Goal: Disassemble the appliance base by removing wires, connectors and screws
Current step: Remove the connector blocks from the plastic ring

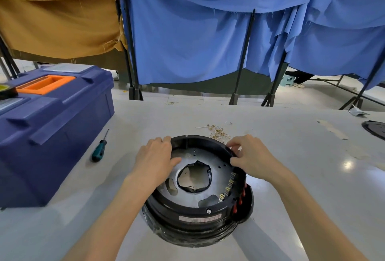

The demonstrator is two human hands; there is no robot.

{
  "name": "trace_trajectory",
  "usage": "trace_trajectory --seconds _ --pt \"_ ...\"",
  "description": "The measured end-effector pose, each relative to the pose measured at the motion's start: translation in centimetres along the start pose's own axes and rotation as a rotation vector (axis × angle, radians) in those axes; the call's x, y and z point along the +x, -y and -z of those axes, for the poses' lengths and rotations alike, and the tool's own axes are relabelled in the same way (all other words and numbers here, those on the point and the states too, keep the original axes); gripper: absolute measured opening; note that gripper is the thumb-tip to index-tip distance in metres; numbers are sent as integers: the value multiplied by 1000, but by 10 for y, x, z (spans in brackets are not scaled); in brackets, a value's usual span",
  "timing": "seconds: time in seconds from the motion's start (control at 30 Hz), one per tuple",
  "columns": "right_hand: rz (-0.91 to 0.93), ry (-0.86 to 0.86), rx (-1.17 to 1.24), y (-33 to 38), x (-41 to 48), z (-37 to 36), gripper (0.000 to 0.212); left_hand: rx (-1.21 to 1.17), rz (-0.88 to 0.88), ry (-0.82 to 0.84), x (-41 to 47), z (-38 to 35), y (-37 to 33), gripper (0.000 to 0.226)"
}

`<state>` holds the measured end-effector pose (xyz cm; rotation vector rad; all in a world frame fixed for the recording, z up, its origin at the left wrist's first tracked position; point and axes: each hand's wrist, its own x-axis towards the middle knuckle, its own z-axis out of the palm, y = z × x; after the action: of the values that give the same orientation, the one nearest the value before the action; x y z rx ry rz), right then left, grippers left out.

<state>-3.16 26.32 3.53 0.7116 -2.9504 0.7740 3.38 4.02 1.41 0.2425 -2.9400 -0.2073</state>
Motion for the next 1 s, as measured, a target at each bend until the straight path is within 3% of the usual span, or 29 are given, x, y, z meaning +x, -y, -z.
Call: trace_trajectory --seconds 0.13,0.3,0.47,0.6,0.8,0.9,1.0 --pt "66 -32 47 -3 12 -10 37 190 107 -76 4 10 -1 57" --pt "87 149 506 2 20 -17 41 -24 -143 0 10 4 -6 70" --pt "-8 105 196 -4 9 -4 68 137 -156 -35 7 -5 -3 53" --pt "26 50 153 -4 2 -11 51 275 -96 -69 4 -2 -15 38" --pt "21 -15 359 -2 1 -22 54 409 64 -67 -1 12 -31 26" --pt "12 -60 450 -3 2 -29 45 347 -27 -95 0 11 -37 34" --pt "-13 -162 596 0 2 -40 17 177 -201 -20 2 5 -48 36"
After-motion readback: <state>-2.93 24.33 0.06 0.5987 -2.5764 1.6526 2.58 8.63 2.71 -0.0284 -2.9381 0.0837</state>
